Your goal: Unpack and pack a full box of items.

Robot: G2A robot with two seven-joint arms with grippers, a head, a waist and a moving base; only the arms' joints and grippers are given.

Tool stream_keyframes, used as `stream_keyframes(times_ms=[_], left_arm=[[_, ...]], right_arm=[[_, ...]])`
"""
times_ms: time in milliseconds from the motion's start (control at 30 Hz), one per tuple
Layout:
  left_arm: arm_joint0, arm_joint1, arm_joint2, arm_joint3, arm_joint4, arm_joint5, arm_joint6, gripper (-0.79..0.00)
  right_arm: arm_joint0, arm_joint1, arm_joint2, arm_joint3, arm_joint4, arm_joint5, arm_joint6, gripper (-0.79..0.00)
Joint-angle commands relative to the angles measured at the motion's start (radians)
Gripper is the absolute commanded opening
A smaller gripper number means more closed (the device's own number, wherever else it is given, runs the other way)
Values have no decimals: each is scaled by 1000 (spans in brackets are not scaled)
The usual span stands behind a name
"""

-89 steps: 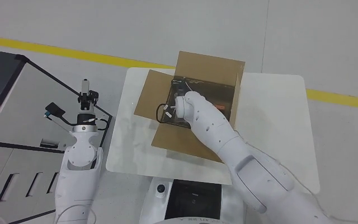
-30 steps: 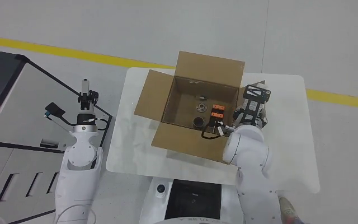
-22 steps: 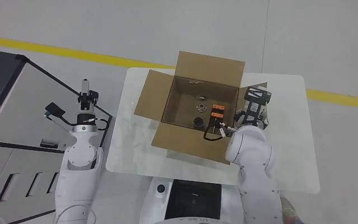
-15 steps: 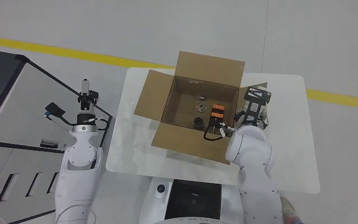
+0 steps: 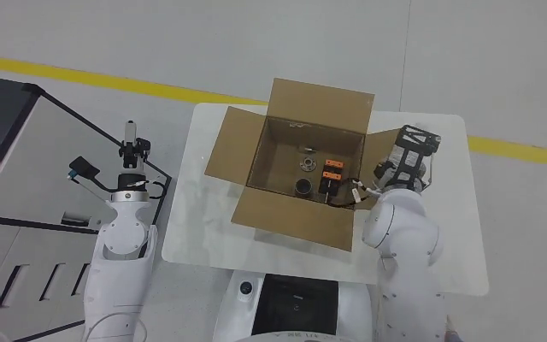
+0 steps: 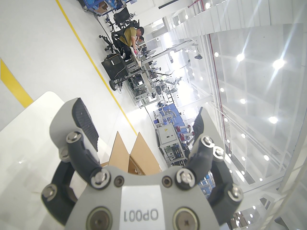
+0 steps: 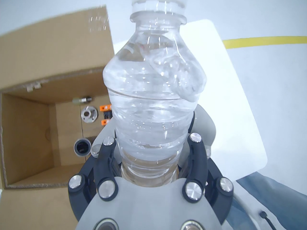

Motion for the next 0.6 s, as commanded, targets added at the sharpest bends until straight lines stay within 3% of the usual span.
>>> stream_keyframes(times_ms=[0, 100, 200, 367, 467, 567], left_arm=[[0, 0, 0, 0, 0, 0, 0, 0], [0, 0, 0, 0, 0, 0, 0, 0], [0, 0, 0, 0, 0, 0, 0, 0], [0, 0, 0, 0, 0, 0, 0, 0], [0, 0, 0, 0, 0, 0, 0, 0], [0, 0, 0, 0, 0, 0, 0, 0]], right_arm=[[1, 7, 118, -16, 87, -67, -29, -785], [7, 16, 247, -9, 210, -152, -88, -785], [-25, 24, 325, -30, 352, -274, -229, -785], [-149, 45, 493, -55, 651, -646, -473, -785], [-200, 65, 626, -58, 758, -862, -477, -785], [-203, 68, 654, -56, 764, -871, -482, -785]])
